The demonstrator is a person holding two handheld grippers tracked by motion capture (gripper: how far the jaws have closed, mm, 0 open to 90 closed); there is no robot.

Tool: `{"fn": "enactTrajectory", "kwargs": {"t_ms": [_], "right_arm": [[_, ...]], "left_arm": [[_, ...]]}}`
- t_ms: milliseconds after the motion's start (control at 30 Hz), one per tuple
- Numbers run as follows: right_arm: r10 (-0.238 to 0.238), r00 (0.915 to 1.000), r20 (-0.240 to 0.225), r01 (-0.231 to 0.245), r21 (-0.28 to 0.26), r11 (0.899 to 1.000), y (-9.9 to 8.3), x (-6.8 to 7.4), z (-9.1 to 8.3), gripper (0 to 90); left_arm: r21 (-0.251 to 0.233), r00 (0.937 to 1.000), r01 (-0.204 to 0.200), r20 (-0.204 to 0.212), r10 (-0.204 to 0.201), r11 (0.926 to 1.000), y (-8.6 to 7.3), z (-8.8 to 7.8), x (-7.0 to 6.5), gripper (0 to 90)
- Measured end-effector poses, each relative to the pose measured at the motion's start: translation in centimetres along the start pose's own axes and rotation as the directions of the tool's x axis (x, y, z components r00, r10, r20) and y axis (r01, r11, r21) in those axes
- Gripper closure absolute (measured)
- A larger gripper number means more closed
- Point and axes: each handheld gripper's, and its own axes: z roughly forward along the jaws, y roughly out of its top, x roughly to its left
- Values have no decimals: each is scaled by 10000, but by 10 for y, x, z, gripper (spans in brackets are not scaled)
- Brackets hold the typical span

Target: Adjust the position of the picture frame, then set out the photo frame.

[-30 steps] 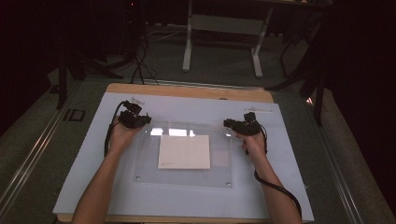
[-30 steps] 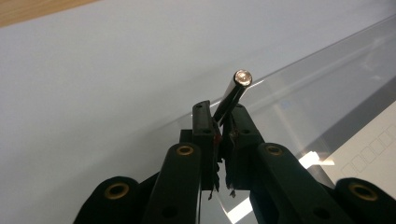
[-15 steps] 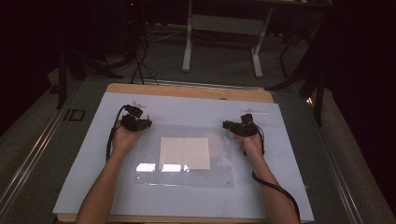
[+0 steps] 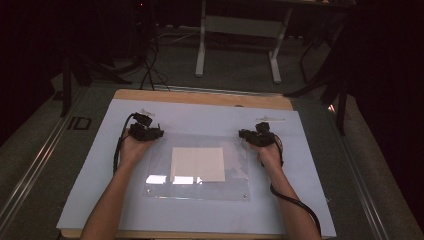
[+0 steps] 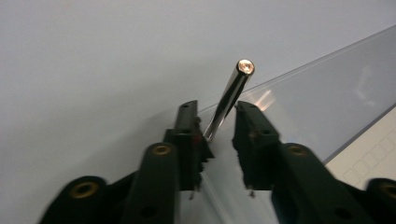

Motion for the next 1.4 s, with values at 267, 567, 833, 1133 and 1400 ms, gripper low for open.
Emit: {"fn": "enactTrajectory", "kwargs": {"t_ms": [267,567,833,1133,1400], "right_arm": [[-840,9943,657,852,-159,9962,-1,9,-8,580],[-1804,9755,1261,1873,-446,9813,-3,22,-11,568],[-1672,9763,1371,1788,-770,9809,-5,20,-12,587],[-1515,9755,1598,1700,-1093,9794,-9,19,-9,819],[-1598,9723,1706,1823,-1256,9752,-12,22,-8,852]], "left_arm": [[-674,10000,80,-23,-81,9977,-7,-10,0,600],[-2503,9997,174,187,-131,9680,-15,-23,-4,564],[-2912,9999,-11,151,58,9567,-18,-23,-6,543],[-3337,9995,-321,-75,314,9421,-18,-19,-12,540],[-3301,9990,-391,-319,303,9431,-18,-17,-13,627]]}}
